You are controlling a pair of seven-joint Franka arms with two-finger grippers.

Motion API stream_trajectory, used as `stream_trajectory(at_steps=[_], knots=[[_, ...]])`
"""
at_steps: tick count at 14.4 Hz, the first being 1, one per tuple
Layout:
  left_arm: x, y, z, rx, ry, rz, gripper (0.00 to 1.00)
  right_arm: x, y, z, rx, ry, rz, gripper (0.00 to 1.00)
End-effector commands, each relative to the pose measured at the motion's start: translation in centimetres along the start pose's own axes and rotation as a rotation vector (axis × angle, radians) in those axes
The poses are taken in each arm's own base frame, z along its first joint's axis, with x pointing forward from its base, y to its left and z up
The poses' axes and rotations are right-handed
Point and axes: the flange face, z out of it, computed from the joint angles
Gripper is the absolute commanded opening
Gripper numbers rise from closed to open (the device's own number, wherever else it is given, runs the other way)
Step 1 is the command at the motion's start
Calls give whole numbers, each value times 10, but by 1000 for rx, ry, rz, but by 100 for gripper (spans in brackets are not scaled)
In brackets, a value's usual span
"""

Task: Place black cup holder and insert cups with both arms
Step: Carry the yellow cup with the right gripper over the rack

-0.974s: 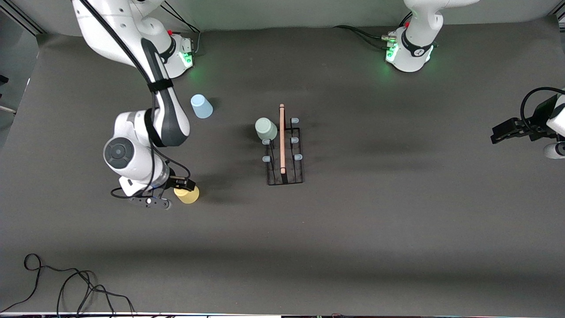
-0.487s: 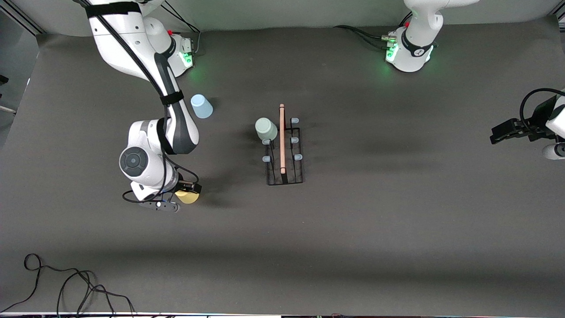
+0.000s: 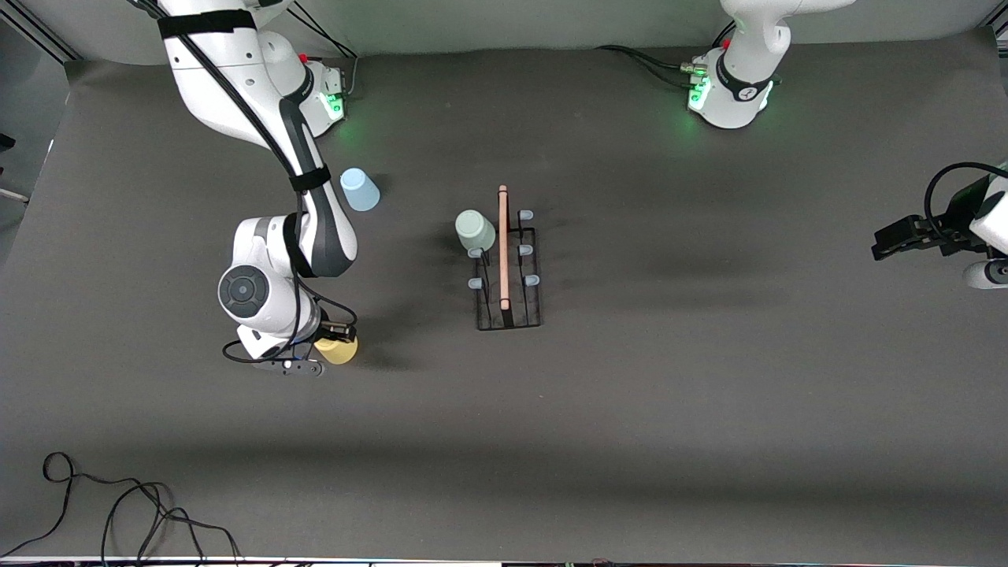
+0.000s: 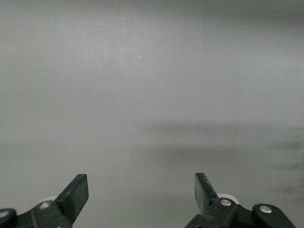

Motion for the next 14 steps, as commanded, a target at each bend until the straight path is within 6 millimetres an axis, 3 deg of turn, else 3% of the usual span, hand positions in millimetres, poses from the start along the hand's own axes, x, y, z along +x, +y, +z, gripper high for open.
stream_trajectory(at_steps=[1, 4, 7, 12, 14], knots=[[1, -3, -15, -11, 17, 65, 100, -6, 2, -36, 64, -20, -4, 0], [-4, 2, -18, -10, 0, 80, 100, -12, -5, -96, 132, -24, 73, 0], [-7, 11, -37, -10, -2, 91, 100, -27, -41, -146, 161, -55, 156, 0], [-13, 39, -53, -6, 16, 131, 100, -65, -143, -191, 202, -6, 309, 0], [-15, 39, -49, -2, -8, 143, 100, -89, -181, -198, 210, 5, 332, 0]])
